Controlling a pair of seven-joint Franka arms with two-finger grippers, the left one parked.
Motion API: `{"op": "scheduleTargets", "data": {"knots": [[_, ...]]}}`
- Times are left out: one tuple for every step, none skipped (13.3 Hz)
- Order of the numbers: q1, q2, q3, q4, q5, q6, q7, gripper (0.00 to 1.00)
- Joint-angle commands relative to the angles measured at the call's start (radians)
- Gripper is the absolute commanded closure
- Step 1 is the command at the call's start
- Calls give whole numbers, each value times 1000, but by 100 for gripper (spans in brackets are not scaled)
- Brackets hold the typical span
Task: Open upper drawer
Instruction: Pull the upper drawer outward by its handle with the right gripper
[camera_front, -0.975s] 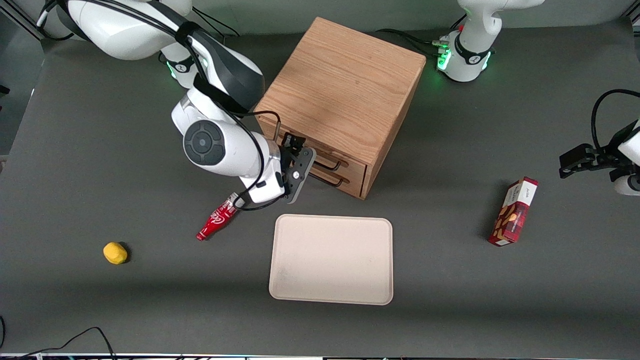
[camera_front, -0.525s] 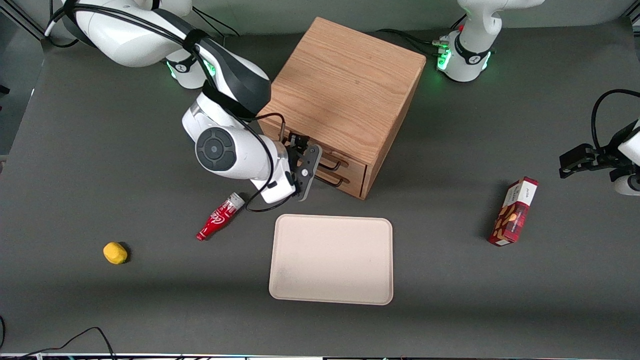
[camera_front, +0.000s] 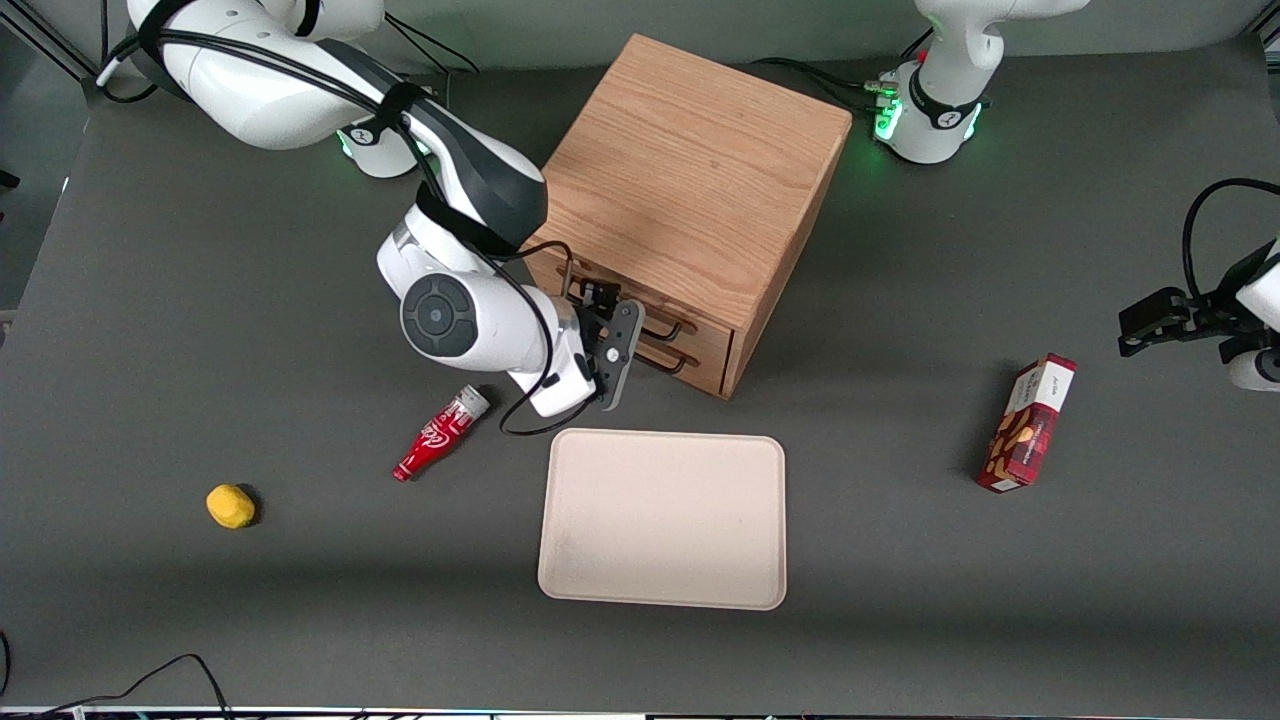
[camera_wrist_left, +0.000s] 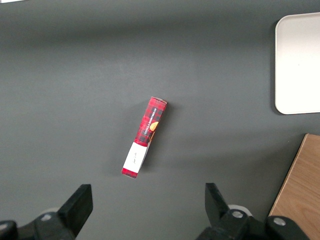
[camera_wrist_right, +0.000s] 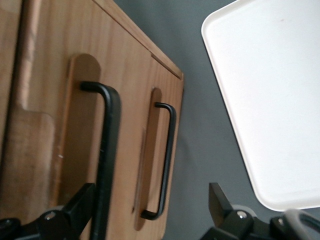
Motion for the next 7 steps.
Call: {"op": "scheduleTargets", "data": {"knots": [[-6,8,-32,22,-10,8,-42,0],[-4,10,-41,35,-25,8,-42,0],[-6,13,-49,47,-41,8,-50,0],[-7,16,-64,59,-44,8,-56,0],[-6,16,-81,81,-45,8,-56,0],[0,19,-104,108,-47,10,-58,0],[4,25,-122,137,-47,10,-58,0]]}}
